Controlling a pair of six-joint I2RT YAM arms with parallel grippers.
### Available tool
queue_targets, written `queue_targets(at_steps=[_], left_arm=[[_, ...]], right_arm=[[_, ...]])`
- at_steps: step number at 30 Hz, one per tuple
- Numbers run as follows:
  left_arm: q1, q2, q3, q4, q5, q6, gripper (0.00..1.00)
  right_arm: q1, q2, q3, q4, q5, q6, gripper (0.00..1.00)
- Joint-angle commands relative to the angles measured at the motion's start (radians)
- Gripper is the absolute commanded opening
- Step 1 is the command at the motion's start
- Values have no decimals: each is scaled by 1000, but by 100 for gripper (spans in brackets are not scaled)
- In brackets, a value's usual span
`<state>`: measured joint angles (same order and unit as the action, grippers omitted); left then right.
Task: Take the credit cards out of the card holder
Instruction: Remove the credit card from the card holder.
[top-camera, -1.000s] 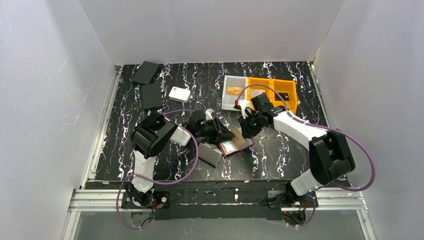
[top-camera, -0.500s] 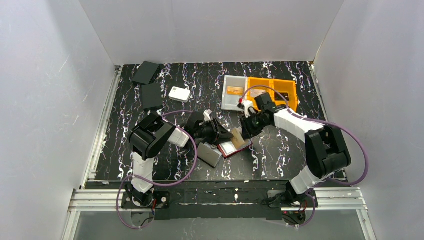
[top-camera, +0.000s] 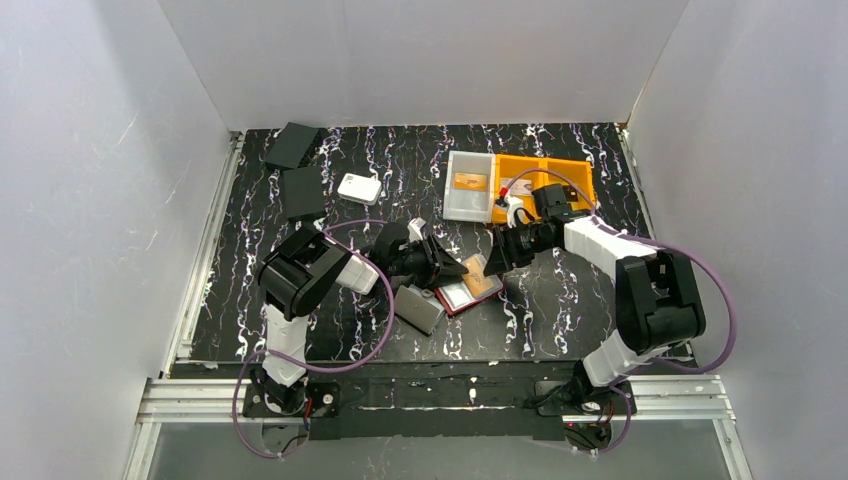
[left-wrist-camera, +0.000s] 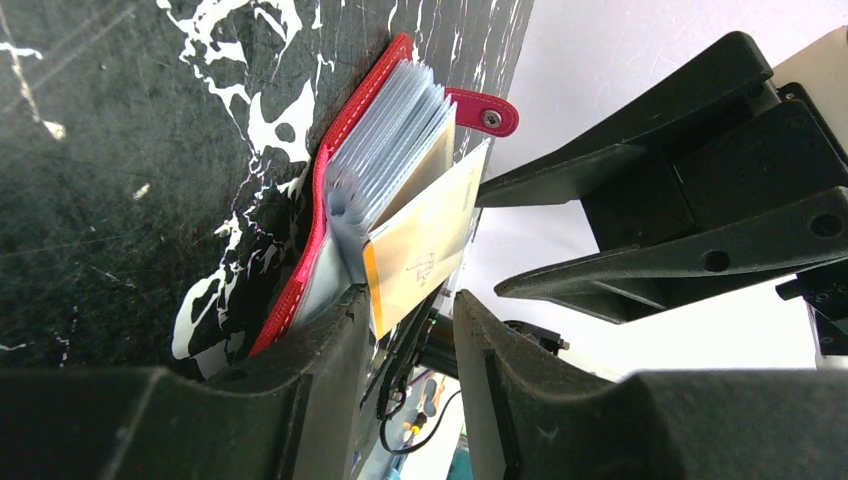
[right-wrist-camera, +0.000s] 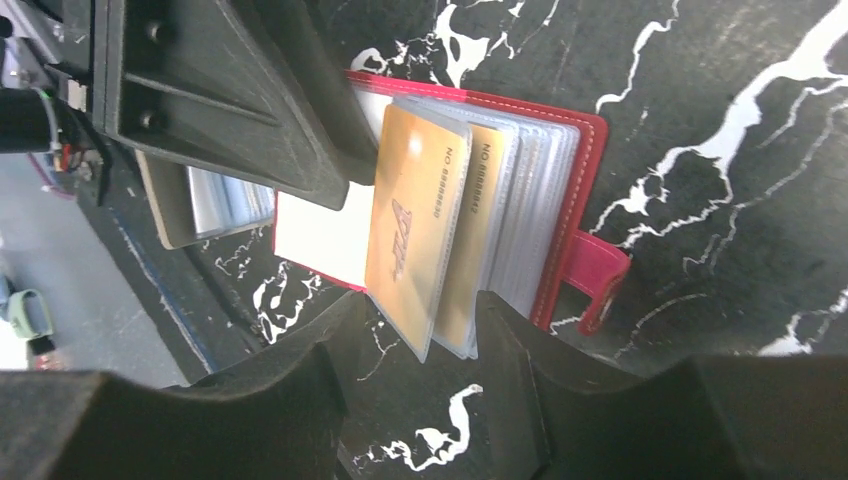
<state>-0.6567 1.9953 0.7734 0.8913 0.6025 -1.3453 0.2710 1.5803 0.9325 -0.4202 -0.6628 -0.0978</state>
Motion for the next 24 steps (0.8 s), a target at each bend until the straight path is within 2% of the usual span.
queue_targets(at_steps=[1,8,13,17,24], left_arm=[[-2,-23,5,28,20,12,36],[-3,-19,-5,32,17,17,36],[-2,-13,-4,32,14,16,37],[-2,-12,-3,32,13,18,37],[-3,-17,-6,32,12,21,37]], right_arm=[[2,55,19,24,-88,28,54],[3,114,30,23,-83,36,53],[4,115,25,38,-167,42,47],[4,102,15,58,-192,61,37],[3,90,18,63,-215,70,34]])
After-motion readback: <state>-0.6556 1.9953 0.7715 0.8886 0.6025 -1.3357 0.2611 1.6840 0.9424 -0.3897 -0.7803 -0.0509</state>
